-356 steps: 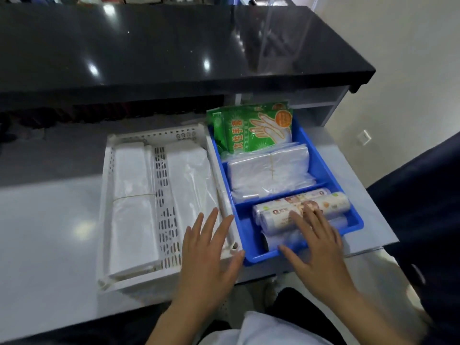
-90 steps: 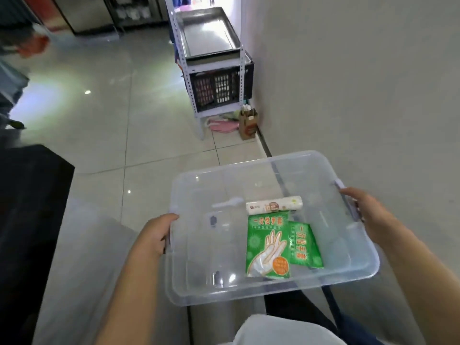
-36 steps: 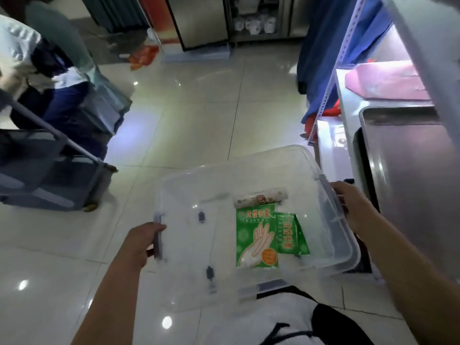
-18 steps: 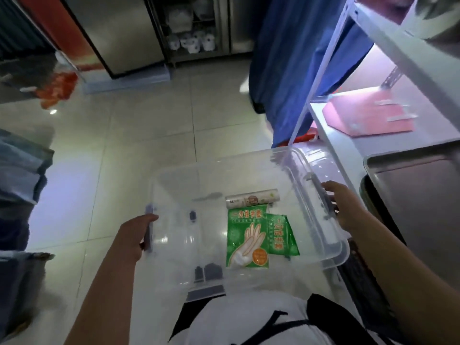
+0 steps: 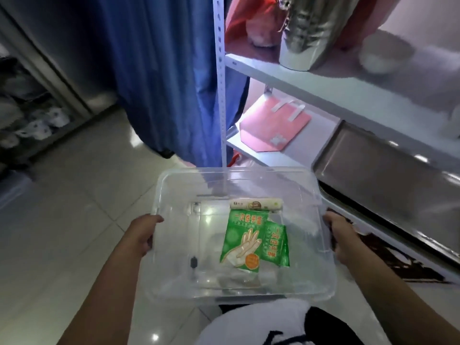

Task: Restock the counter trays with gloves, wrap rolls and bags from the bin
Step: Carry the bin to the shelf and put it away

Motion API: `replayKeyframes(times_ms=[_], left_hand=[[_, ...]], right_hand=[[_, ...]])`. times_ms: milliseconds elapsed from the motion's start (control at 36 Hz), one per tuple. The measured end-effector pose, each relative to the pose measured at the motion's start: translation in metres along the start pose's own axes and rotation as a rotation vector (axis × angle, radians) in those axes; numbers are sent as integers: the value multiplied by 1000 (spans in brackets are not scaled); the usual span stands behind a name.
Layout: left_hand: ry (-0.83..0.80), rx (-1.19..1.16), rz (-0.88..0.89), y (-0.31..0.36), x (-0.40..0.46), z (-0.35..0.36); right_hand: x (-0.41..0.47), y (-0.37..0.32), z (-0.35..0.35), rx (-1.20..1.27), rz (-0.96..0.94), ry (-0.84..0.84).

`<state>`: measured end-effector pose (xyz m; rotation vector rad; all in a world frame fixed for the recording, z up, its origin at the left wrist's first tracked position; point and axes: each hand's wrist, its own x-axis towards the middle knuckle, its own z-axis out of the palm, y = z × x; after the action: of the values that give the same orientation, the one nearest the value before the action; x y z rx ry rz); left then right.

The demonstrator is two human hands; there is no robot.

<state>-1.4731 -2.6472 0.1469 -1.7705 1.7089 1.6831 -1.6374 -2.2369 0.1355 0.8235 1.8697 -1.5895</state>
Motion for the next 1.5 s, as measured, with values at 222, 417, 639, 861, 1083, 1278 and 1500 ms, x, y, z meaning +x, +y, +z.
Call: replayKeyframes(times_ms=[222,417,639,861,1083,1278,1500], left_hand=[[-58,238,-36,78,71,11],[-152,383,-78,97,125,14],[-300,541,-98,113,197,32],[-388,814,-187,90,269,63],[-438,1017,-36,26,334,107],[-500,1027,59,-45,401,169],[-537,1190,360,-122,479,248]], right_hand=[[32,-6,45,127,127,149],[30,10,79,172,201,273],[0,58,121,227,292,524],[-5,148,168,323,445,685],[51,254,185,364,510,771],[143,364,176,310,458,743],[261,444,165,216,265,828]])
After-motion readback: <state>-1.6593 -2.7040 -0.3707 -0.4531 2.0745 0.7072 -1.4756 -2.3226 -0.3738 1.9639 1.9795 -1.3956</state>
